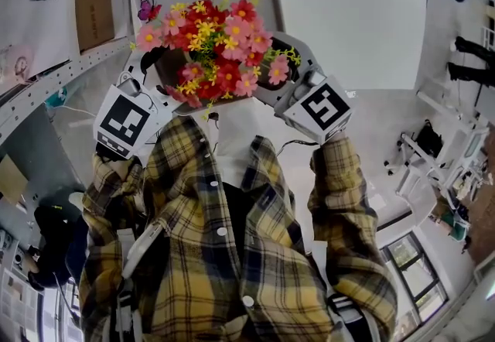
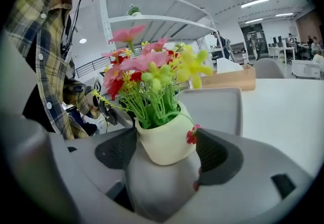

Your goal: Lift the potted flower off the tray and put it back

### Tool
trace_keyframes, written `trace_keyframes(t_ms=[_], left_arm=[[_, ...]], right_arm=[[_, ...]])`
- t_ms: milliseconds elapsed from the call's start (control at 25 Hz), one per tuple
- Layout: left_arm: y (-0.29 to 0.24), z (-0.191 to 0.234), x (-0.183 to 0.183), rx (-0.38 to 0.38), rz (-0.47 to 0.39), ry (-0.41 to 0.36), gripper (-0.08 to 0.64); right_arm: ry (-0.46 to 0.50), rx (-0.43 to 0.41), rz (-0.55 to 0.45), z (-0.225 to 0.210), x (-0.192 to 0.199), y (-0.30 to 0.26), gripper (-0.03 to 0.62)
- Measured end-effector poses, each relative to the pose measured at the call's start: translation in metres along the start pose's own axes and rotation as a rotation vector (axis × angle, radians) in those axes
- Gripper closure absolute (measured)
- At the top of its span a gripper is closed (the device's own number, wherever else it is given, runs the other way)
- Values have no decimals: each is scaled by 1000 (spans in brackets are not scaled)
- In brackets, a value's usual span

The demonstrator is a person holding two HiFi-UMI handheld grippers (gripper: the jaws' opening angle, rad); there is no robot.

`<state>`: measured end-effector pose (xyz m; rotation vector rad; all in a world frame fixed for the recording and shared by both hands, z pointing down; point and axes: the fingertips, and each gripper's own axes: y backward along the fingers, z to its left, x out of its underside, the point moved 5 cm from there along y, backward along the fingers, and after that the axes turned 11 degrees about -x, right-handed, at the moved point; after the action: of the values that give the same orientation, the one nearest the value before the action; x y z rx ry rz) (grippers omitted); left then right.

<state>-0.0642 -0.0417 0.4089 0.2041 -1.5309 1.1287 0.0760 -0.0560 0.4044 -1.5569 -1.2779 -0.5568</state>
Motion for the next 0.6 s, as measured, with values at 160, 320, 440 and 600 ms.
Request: trace_keyframes(t_ms=[160,320,440,600], left_arm=[[0,-1,0,-10,-11,10,233],[1,-4,-3,-13,-34,51,233],[5,-6,0,-17,-53,67,233],[10,-8,6,-17,-56,70,233]], right_arm=[[12,0,-11,0,-1,0,249],[22,13,-34,3,-6,5,247],[43,25,-42,8,-6,2,249],[73,28,-24,16,-4,-4,248]])
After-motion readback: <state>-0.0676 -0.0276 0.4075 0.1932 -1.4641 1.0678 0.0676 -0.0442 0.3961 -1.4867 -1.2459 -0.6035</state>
